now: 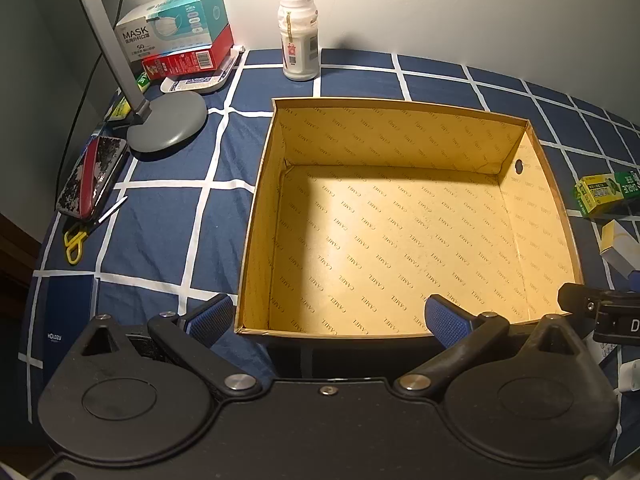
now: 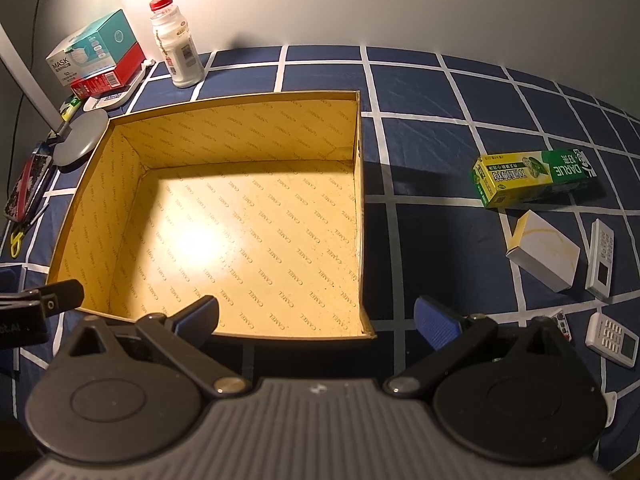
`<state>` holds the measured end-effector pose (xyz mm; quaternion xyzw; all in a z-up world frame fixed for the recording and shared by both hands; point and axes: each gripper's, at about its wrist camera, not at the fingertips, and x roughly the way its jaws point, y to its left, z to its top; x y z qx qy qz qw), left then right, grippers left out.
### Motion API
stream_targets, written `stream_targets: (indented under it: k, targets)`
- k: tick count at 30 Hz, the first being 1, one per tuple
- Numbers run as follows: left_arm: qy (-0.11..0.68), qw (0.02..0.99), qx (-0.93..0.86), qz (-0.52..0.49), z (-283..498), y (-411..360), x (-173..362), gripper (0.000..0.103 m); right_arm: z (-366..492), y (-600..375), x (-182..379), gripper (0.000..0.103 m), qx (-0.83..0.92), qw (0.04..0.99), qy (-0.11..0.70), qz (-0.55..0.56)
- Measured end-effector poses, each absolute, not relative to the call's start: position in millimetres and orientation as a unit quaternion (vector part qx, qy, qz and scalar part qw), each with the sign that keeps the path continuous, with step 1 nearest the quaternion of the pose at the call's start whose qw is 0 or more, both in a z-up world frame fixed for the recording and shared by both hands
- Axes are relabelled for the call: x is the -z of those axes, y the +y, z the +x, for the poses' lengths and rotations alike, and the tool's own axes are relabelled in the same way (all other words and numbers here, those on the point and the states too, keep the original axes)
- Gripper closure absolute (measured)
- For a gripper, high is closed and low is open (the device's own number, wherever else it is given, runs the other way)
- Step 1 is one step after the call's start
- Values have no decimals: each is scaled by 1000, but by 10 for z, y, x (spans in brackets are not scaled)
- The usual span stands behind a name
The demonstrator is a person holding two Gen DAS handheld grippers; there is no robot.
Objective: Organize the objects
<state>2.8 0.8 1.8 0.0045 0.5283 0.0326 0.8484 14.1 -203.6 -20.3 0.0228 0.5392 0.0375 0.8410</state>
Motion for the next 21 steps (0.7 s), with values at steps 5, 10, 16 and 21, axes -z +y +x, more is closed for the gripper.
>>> stream_targets:
  k: [5, 10, 16, 21]
  targets:
    - [529, 848, -34, 2, 36, 20, -11, 0, 144, -2034, 202, 0, -37, 841, 539, 23]
    - [531, 847, -36, -2, 34, 39, 5, 0, 145, -2035, 201, 0, -36, 841, 540, 23]
    - [531, 847, -35, 1, 36, 19, 4, 0, 157, -2040, 207, 0, -36, 840, 540, 23]
    - [530, 847, -37, 3, 40, 16, 3, 0, 156, -2040, 211, 0, -37, 840, 541, 25]
